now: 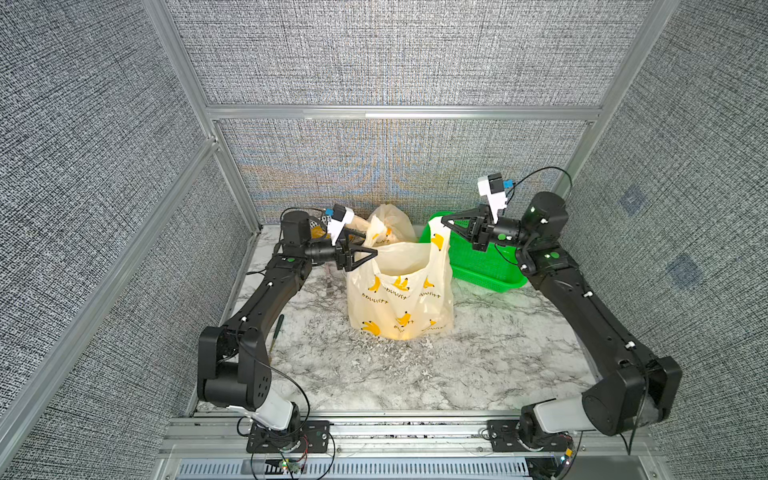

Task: Place the banana into a plastic bag & tie a knot
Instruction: Cross the plastic bag at the center of the board.

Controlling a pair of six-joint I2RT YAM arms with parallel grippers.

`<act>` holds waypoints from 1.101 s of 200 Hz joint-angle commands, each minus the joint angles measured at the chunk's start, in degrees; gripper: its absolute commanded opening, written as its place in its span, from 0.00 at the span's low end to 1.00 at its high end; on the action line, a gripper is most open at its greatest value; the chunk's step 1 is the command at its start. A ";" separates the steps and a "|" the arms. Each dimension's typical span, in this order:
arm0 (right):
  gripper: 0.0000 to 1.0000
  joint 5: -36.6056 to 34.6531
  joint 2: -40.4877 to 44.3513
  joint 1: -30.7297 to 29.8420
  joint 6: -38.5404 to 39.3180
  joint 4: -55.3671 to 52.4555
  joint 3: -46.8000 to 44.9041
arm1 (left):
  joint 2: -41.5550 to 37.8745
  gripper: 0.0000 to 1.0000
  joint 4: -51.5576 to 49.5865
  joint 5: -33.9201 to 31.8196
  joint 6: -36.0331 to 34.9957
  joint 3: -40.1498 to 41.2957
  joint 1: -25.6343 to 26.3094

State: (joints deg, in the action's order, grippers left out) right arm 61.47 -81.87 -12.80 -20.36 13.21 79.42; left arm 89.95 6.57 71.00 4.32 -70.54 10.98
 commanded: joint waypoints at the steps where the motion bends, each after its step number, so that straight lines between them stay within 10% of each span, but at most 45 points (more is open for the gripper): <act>1: 0.00 0.15 -0.11 -0.02 0.98 0.15 0.00 | -0.72 0.31 -0.14 3.76 -0.06 -1.12 0.68; 13: 0.00 0.23 0.09 -0.04 1.10 0.43 -0.60 | -2.39 0.00 -4.95 2.65 -2.24 -1.94 1.59; 123: 0.00 0.87 1.88 -5.48 6.18 0.98 -5.64 | -9.48 0.00 -24.98 -58.75 -0.04 -4.68 17.22; 171: 0.61 -3.76 3.75 -2.72 3.88 2.54 -7.08 | -7.28 0.00 -24.59 -58.85 -1.76 -5.57 19.60; 220: 0.79 -10.59 6.09 5.21 -8.92 15.90 -13.44 | -3.77 0.00 -25.97 -61.39 -5.50 -7.80 20.04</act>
State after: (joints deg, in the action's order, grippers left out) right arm 57.19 -75.68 -10.39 -22.17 22.20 67.05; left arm 85.21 -18.35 11.68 1.30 -77.03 30.79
